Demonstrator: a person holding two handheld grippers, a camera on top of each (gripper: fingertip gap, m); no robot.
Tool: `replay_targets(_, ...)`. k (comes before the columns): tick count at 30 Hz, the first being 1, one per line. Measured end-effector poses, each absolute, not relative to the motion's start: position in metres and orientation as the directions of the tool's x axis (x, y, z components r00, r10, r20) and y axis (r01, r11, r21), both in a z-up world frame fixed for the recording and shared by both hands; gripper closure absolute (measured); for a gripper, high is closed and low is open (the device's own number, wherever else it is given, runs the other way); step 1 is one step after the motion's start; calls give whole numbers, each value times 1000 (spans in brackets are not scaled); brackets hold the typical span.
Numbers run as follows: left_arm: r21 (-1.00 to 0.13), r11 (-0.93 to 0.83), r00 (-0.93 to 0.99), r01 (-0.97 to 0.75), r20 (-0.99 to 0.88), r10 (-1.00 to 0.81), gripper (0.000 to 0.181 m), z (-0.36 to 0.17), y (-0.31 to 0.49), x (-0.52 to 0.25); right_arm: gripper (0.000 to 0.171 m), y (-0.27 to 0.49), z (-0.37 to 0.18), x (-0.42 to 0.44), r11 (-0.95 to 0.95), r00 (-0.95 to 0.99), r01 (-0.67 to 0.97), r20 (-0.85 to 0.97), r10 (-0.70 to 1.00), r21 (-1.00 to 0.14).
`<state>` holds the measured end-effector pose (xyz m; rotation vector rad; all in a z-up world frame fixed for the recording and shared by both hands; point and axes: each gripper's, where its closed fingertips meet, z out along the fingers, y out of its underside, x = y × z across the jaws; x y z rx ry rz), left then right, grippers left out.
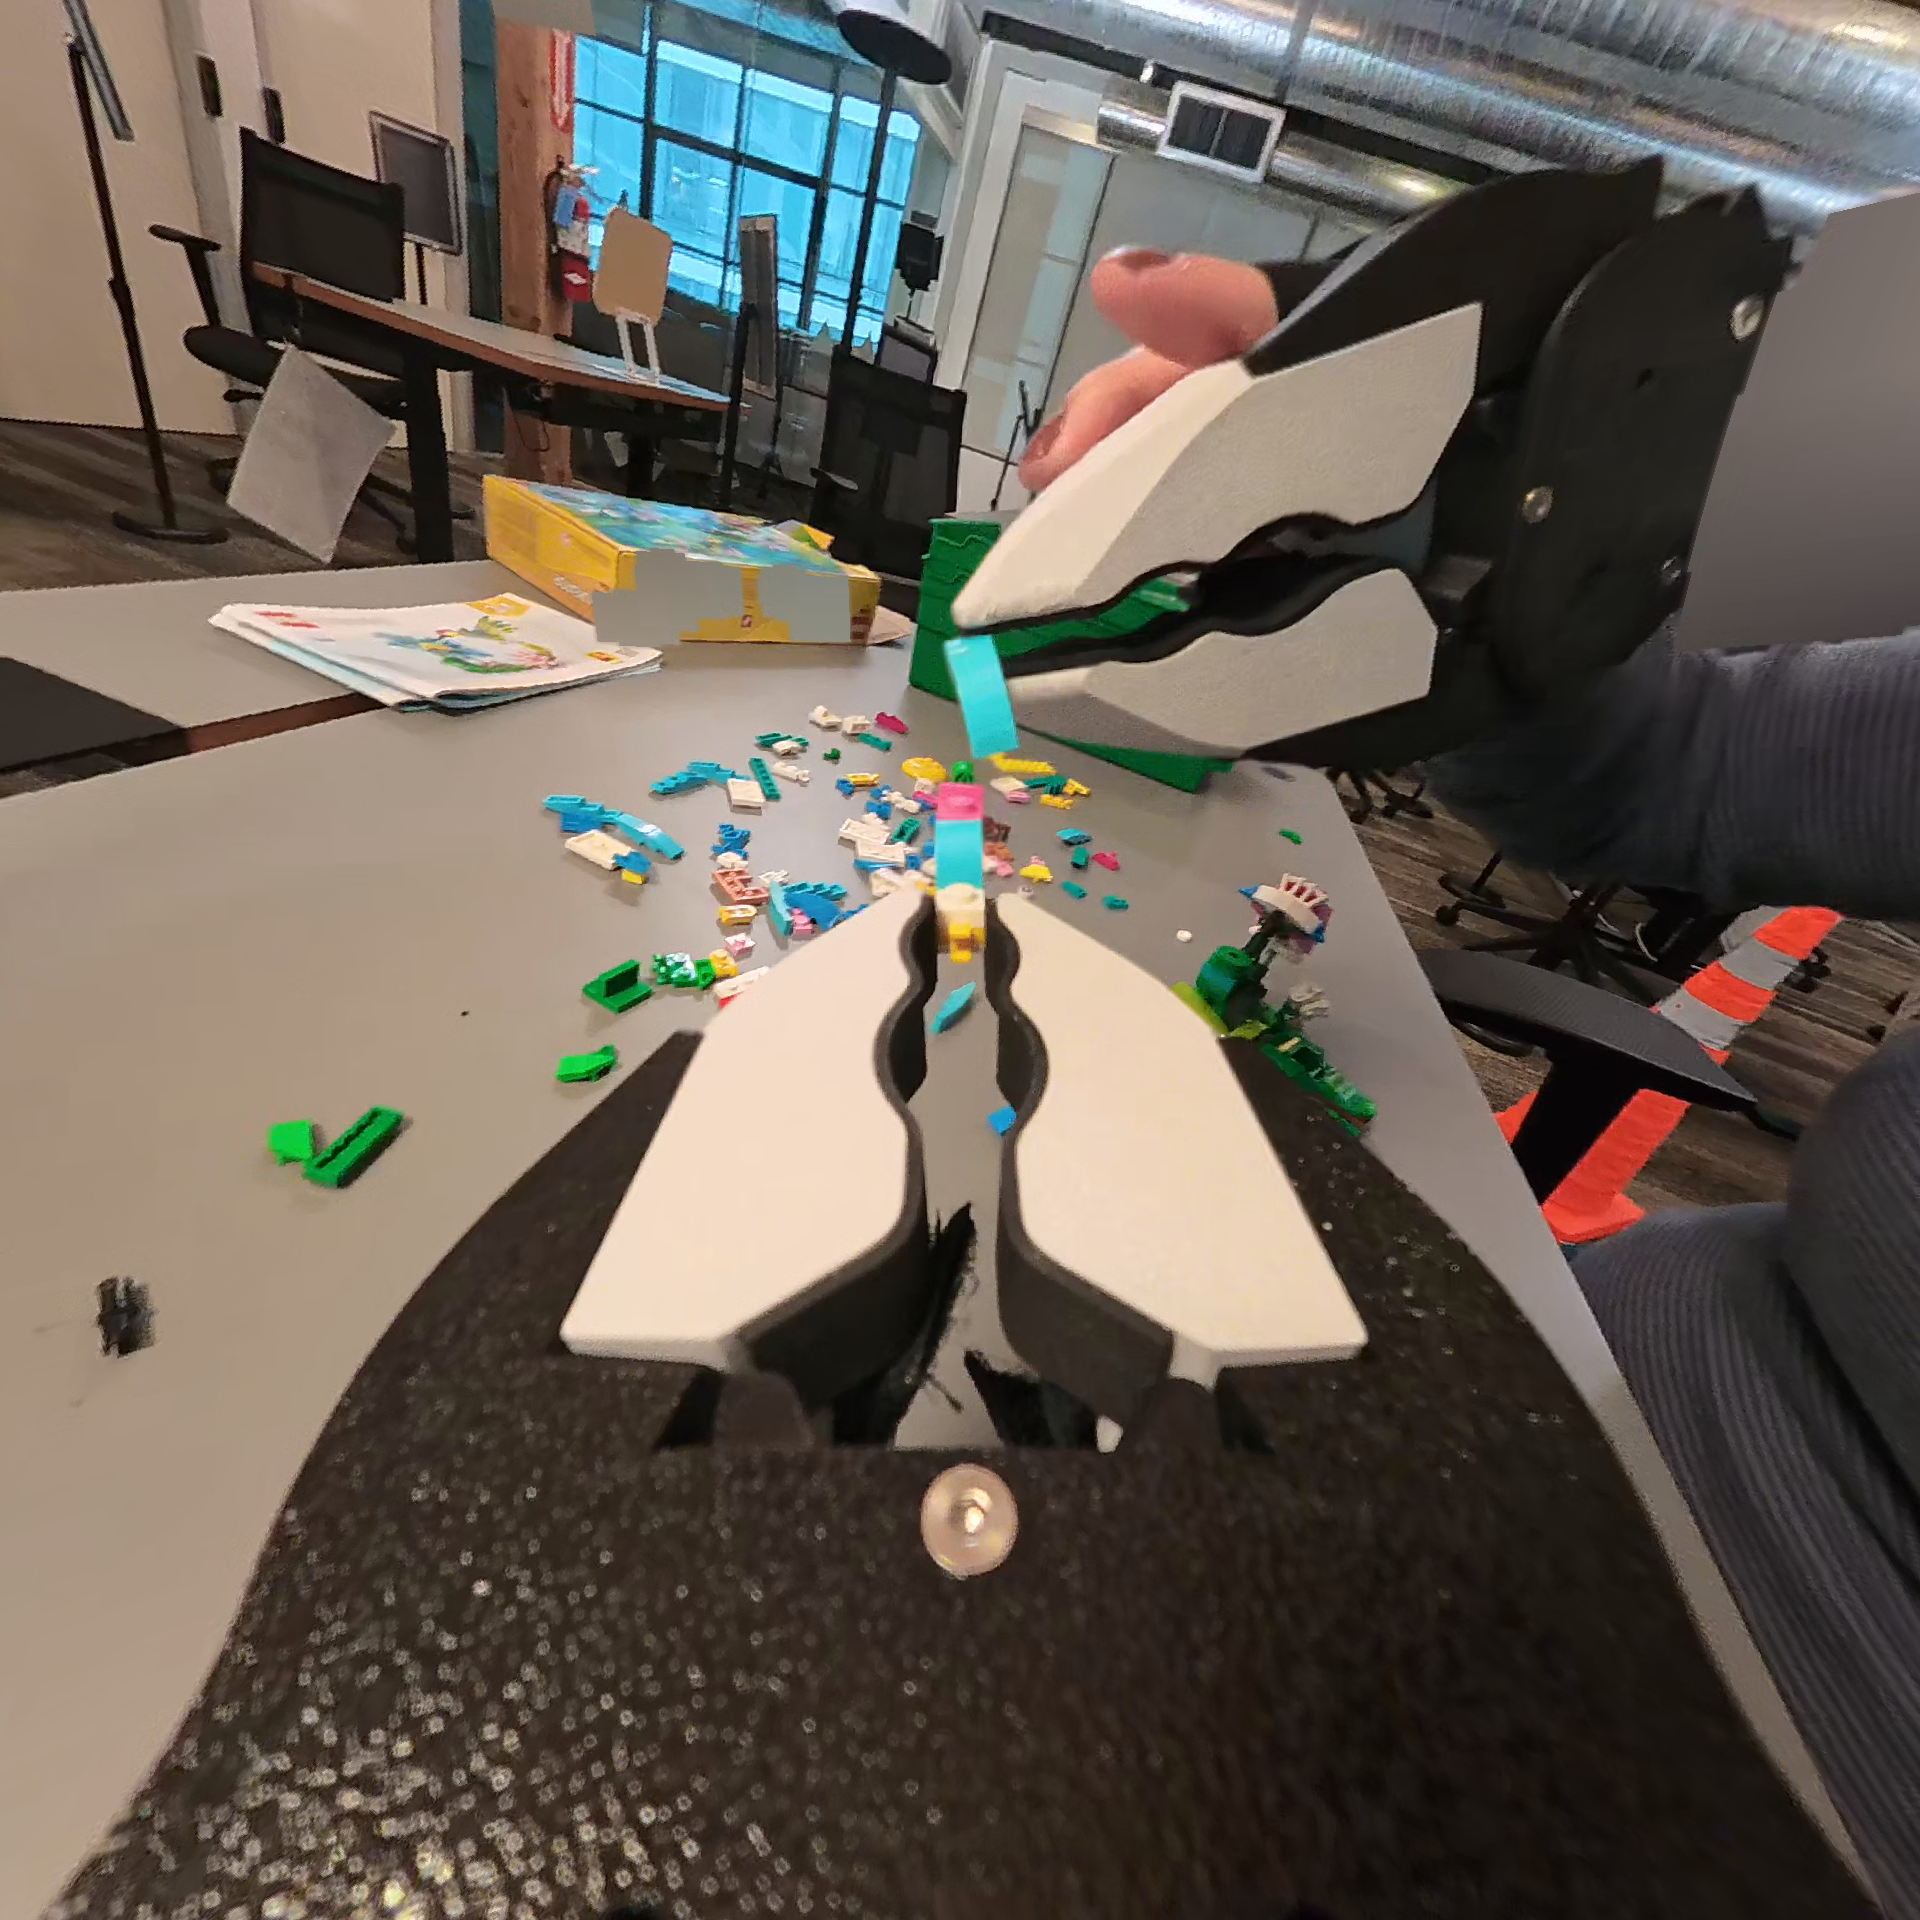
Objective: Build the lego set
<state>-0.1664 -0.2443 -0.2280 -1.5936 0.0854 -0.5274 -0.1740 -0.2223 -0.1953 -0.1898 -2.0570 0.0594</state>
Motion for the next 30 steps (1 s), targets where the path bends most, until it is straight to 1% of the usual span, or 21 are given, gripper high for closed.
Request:
replay_targets(1,-960,-111,892,258,280,-354,173,-229,-244,-169,167,-214,-204,-168,974,-520,166,826,217,-152)
replay_targets(3,-958,-115,898,261,285,-334,173,-230,-244,-173,167,-201,-234,-151,937,-651,280,677,345,-208)
replay_targets(5,-957,-113,898,267,290,-330,173,-230,-244,-174,166,-194,-269,-135,905,-739,357,522,425,-231)
replay_targets(9,-958,-119,900,259,284,-330,173,-231,-244,-173,166,-190,-320,-126,882,-780,397,412,470,-254)
replay_targets(11,-959,-123,901,256,283,-330,173,-233,-243,-172,166,-196,-336,-124,877,-800,384,372,472,-288)
replay_targets(13,-958,-126,899,258,286,-331,173,-234,-243,-173,166,-198,-346,-124,874,-805,386,355,476,-296)
replay_targets(16,-955,-128,895,267,294,-334,173,-235,-243,-173,165,-199,-351,-124,858,-804,403,325,498,-319)
replay_targets(17,-955,-128,895,267,295,-335,173,-235,-242,-173,159,-200,-350,-122,847,-807,413,296,511,-335)
replay_targets(18,-955,-128,894,266,294,-337,173,-235,-242,-172,148,-199,-347,-120,835,-805,426,275,526,-348)
replay_targets(19,-956,-129,893,264,293,-340,173,-235,-243,-172,142,-197,-342,-120,821,-797,436,266,542,-367)
replay_targets(21,-957,-130,894,261,290,-342,173,-235,-243,-171,143,-200,-330,-116,768,-788,459,194,584,-446)
replay_targets(23,-957,-131,892,260,290,-347,173,-235,-243,-171,149,-212,-322,-104,688,-793,512,25,609,-514)
replay_targets(24,-956,-132,890,262,292,-350,173,-235,-243,-170,149,-214,-320,-101,664,-790,531,-23,613,-527)
replay_targets(28,-955,-141,886,260,294,-360,173,-236,-242,-169,149,-200,-319,-108,655,-759,538,33,651,-531)
replay_targets(29,-955,-144,884,258,294,-364,173,-236,-242,-168,149,-198,-318,-111,643,-745,542,44,665,-541)
replay_targets(30,-955,-147,881,258,295,-369,173,-237,-243,-167,149,-197,-313,-118,624,-730,529,66,680,-576)
